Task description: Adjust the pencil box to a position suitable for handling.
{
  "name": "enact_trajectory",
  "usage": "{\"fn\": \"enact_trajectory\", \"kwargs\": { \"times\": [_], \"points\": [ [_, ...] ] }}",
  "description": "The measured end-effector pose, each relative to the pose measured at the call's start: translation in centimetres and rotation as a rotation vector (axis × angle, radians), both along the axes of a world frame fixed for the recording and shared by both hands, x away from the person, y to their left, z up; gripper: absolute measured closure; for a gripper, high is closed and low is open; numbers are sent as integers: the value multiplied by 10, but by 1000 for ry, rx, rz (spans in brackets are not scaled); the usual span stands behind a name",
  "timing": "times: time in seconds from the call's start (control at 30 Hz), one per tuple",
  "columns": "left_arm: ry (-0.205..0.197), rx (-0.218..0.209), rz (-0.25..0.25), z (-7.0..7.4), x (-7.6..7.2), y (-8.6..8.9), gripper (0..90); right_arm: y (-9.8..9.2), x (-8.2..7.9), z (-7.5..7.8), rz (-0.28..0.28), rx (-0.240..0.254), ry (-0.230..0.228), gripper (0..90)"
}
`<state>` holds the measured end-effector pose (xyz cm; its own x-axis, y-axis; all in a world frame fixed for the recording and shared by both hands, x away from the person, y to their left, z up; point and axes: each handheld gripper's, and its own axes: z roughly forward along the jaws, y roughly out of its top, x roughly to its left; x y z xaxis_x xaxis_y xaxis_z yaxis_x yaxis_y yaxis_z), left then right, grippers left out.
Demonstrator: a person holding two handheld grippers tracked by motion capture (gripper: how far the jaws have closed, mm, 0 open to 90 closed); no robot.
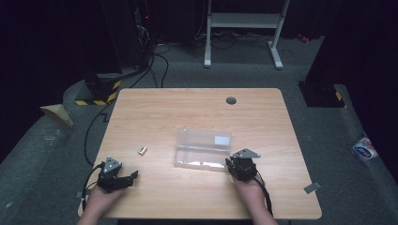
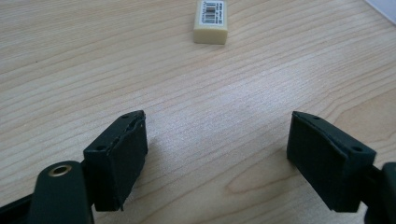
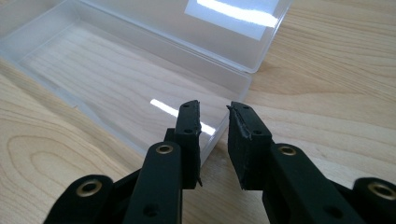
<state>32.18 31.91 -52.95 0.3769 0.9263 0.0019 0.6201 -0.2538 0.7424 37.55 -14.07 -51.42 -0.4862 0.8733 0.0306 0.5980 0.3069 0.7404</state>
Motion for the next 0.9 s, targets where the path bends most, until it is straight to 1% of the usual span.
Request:
{"fn": "enact_trajectory", "kwargs": {
  "times": [0.07, 0.27, 0.43, 0.47, 0.9],
  "points": [
    [0, 0, 0, 0, 0, 0, 207, 3, 1, -1, 9, 0, -1, 731],
    [0, 0, 0, 0, 0, 0, 207, 8, 5, 0, 23, -19, -8, 741],
    [0, 0, 0, 0, 0, 0, 207, 11, 7, -1, 31, -21, -13, 752],
    [0, 0, 0, 0, 0, 0, 207, 11, 7, -1, 34, -26, -20, 753],
    [0, 0, 0, 0, 0, 0, 207, 10, 8, -1, 38, -39, -28, 756]
  ]
}}
